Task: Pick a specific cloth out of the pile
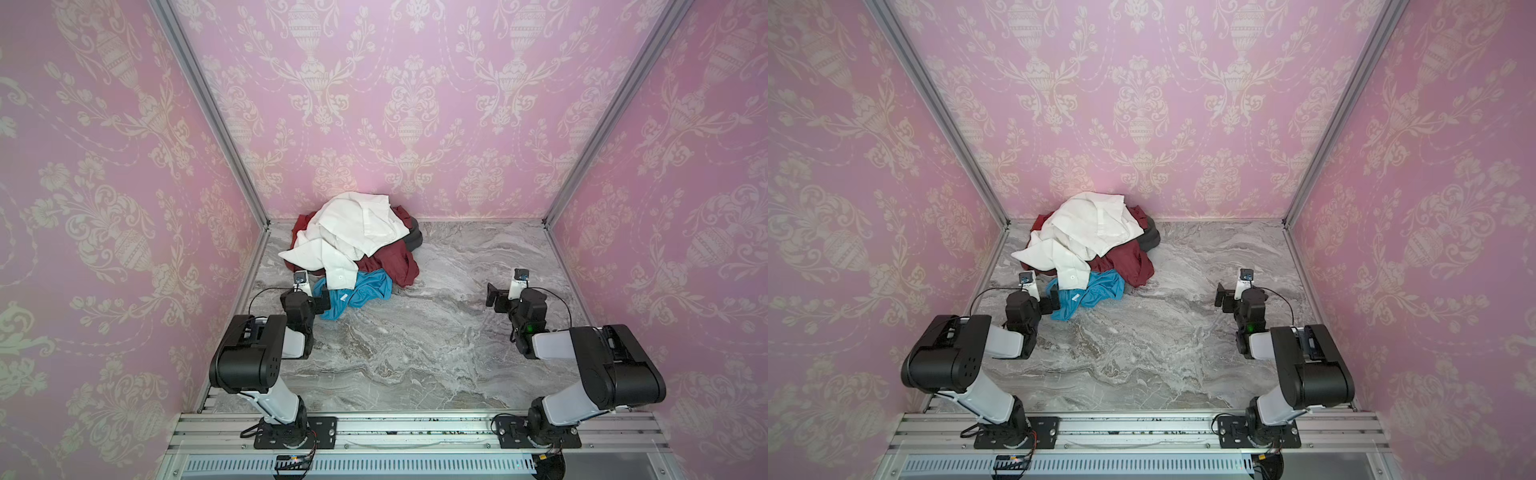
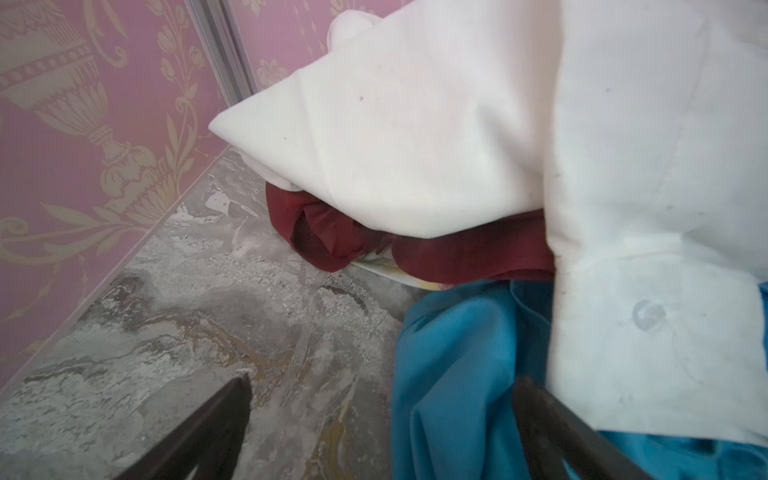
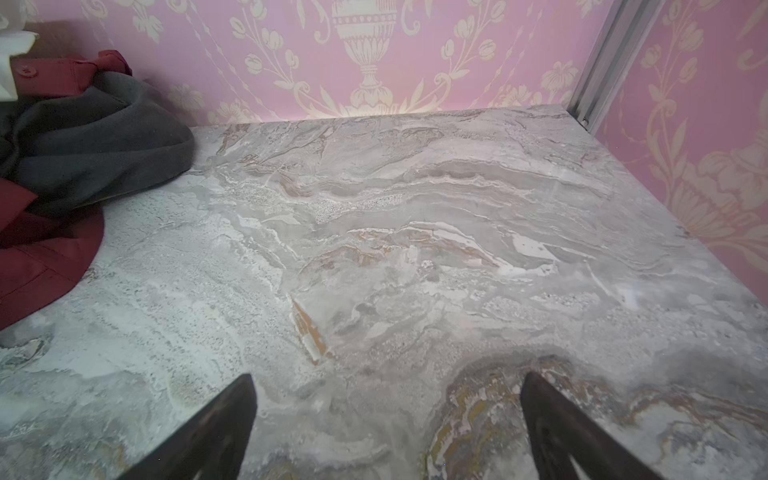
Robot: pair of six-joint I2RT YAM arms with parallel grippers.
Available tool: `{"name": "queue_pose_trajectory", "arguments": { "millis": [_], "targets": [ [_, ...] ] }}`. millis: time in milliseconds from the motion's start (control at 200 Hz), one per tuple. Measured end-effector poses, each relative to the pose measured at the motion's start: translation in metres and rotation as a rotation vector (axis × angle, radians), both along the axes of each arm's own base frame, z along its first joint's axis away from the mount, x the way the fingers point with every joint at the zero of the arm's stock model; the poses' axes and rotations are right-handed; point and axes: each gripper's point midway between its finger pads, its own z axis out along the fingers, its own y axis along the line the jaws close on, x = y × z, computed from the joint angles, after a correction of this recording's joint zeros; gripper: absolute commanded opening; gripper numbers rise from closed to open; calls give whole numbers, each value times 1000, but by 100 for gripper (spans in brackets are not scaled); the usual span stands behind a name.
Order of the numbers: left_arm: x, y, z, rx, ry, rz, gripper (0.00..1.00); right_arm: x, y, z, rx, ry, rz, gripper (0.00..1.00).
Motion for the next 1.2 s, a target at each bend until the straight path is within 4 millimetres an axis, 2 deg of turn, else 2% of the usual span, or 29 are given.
{"name": "queue_pose_trajectory", "arguments": {
  "millis": [1046,1201],
  "targets": [
    [-1,5,0,10,-1,27,99,-1,1,0,-8,4,-8,100],
    [-2,3,1,23,5,35,99,-3,3,9,-37,-5,-15,100]
  ]
}}
